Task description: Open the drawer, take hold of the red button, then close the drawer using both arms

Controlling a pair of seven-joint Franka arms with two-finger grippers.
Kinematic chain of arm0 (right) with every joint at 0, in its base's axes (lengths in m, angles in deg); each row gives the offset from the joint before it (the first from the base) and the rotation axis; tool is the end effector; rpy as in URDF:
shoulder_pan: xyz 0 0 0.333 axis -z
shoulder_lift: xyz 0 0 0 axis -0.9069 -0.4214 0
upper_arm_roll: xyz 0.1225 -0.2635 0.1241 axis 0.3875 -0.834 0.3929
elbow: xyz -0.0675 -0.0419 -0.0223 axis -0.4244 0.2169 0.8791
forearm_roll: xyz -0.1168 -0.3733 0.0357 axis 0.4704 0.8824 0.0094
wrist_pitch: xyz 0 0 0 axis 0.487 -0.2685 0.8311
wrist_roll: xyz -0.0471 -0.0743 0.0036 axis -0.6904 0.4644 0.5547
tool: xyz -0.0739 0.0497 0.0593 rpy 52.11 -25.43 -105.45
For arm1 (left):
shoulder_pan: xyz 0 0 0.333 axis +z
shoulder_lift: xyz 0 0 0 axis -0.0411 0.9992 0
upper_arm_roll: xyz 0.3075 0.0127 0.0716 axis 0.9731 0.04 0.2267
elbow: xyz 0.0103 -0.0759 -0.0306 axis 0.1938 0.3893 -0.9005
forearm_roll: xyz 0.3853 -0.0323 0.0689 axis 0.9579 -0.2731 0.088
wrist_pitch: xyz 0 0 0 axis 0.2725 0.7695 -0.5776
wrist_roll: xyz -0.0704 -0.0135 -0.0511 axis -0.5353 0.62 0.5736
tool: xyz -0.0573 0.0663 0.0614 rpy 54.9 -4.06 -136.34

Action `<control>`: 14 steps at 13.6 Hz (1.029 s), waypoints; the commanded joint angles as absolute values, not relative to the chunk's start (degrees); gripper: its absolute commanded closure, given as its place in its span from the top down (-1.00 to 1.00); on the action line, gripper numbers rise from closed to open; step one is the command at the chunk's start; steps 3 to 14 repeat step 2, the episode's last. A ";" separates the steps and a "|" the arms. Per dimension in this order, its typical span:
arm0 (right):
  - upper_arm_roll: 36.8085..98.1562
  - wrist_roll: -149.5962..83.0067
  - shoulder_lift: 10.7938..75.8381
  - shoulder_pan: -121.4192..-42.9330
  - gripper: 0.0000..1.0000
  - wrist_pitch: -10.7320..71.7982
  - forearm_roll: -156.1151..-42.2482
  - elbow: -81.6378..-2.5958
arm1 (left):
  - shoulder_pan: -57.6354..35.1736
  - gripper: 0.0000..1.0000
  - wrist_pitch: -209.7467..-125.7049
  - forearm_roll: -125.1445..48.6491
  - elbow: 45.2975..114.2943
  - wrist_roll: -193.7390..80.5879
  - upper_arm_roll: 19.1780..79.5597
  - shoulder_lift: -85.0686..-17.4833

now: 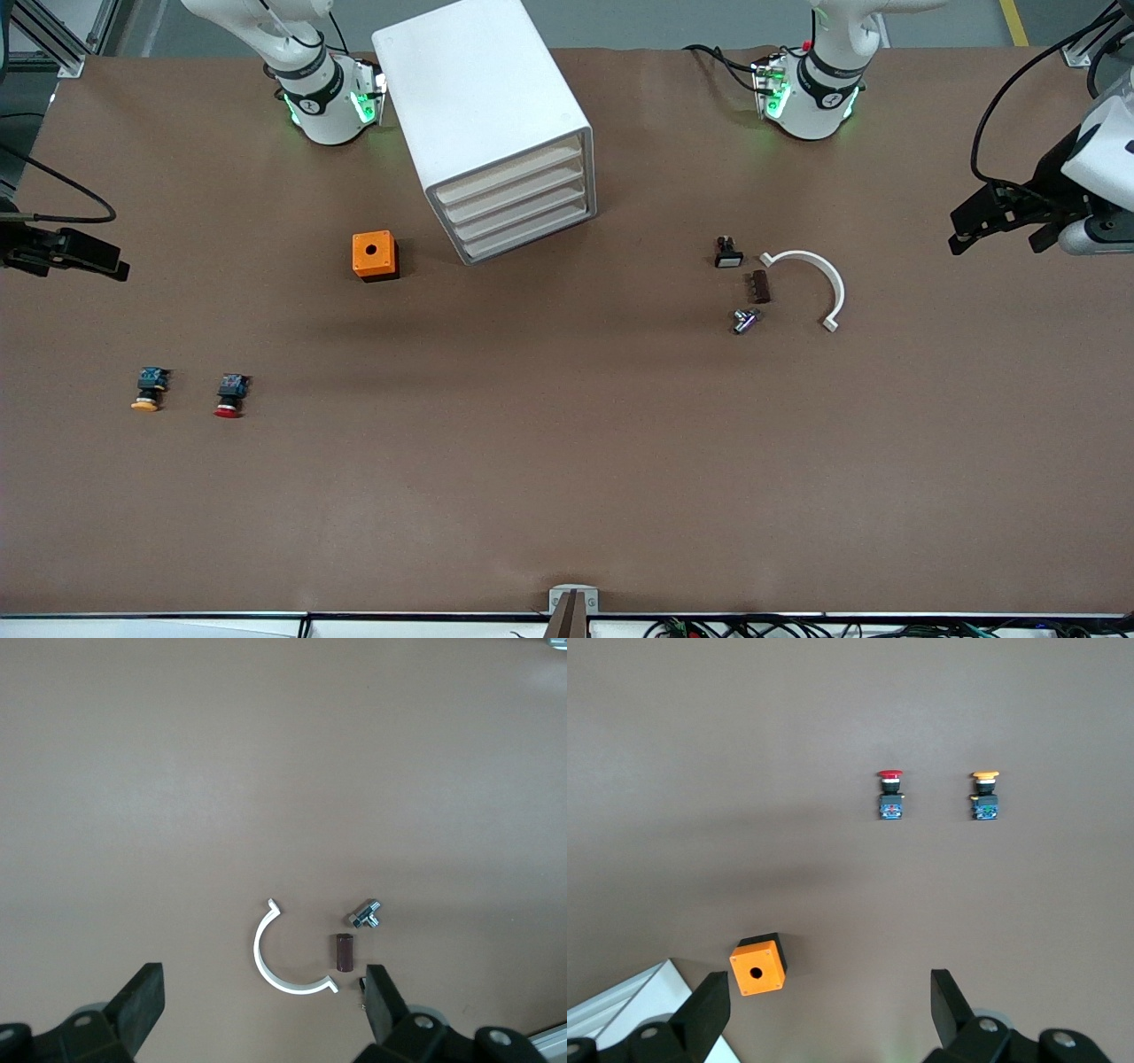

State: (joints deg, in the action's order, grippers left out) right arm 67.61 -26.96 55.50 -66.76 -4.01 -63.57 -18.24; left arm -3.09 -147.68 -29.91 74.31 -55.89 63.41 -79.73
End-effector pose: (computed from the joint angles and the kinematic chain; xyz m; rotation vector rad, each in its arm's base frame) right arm 0.5976 -0.0287 0.6196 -3.1290 0.1293 0.1472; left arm 0.5484 -0.0494 0.6291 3.1208 0.0239 0.1517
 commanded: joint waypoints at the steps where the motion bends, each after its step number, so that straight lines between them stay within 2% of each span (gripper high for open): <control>1: 63.44 -26.42 55.09 -69.04 1.00 -3.44 -66.11 -17.10 | -3.41 1.00 -146.54 -30.22 73.60 -56.19 63.74 -80.33; 14: 63.61 -26.42 55.09 -68.77 1.00 -3.35 -66.12 -17.10 | -3.41 1.00 -146.45 -30.22 73.60 -56.19 63.74 -80.33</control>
